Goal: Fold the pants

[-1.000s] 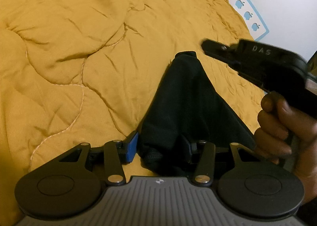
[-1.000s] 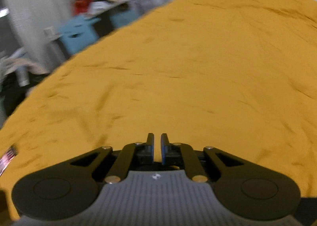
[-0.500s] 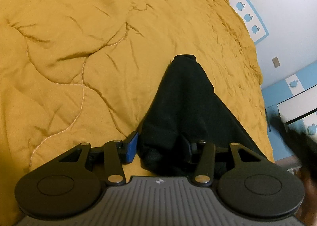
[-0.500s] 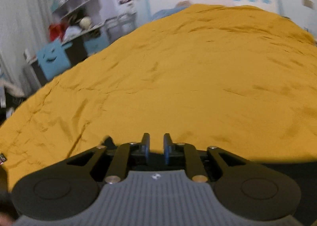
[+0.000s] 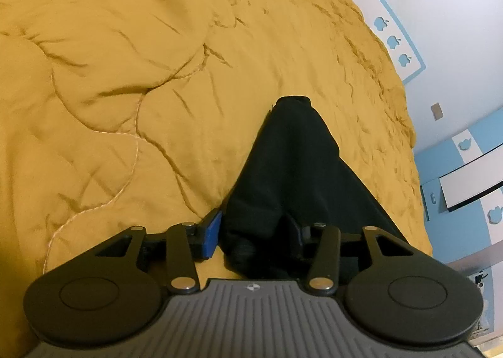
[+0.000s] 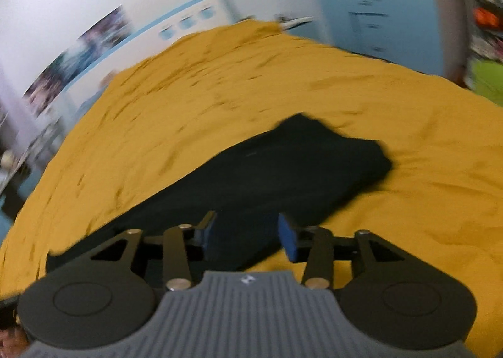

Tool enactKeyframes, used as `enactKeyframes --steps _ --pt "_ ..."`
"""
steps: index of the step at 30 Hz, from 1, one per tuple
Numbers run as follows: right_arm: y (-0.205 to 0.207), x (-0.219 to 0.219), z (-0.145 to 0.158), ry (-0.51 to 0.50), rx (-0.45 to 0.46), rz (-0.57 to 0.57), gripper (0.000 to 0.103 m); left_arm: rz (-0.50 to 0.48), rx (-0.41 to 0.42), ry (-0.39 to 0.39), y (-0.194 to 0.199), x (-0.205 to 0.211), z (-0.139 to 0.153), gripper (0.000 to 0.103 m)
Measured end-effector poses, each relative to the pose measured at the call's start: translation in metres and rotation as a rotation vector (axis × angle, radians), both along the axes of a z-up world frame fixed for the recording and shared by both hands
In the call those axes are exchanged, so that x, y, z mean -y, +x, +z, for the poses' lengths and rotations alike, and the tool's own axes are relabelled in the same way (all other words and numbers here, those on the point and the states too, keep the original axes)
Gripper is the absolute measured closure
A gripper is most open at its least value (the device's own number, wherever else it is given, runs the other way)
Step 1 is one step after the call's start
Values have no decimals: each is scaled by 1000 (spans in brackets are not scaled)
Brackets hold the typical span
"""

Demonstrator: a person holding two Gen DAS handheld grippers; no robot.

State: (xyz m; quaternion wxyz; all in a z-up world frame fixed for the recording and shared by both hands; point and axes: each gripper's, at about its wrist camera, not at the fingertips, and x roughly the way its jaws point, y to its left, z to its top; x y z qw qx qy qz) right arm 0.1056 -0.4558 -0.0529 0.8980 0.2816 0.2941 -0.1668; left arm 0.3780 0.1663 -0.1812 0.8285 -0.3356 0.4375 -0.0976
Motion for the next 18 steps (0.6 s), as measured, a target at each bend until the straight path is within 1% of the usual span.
enactKeyframes --steps 3,6,11,13,15,17,18 --pt "-11 31 -10 64 20 -66 60 1 26 17 -4 2 0 49" --pt "5 48 -25 129 28 -135 60 5 39 28 -6 4 0 49" --pt "18 80 -60 304 45 -290 60 11 50 34 -5 5 0 50" --pt "23 85 -69 332 61 -310 60 25 65 24 -8 2 2 52" --pt "32 91 -74 329 62 -302 60 43 82 32 -13 -1 6 52" --pt "39 98 -77 319 56 -269 68 75 92 75 -20 0 15 53" --pt "42 102 -78 311 37 -245 78 90 100 116 -24 4 23 53"
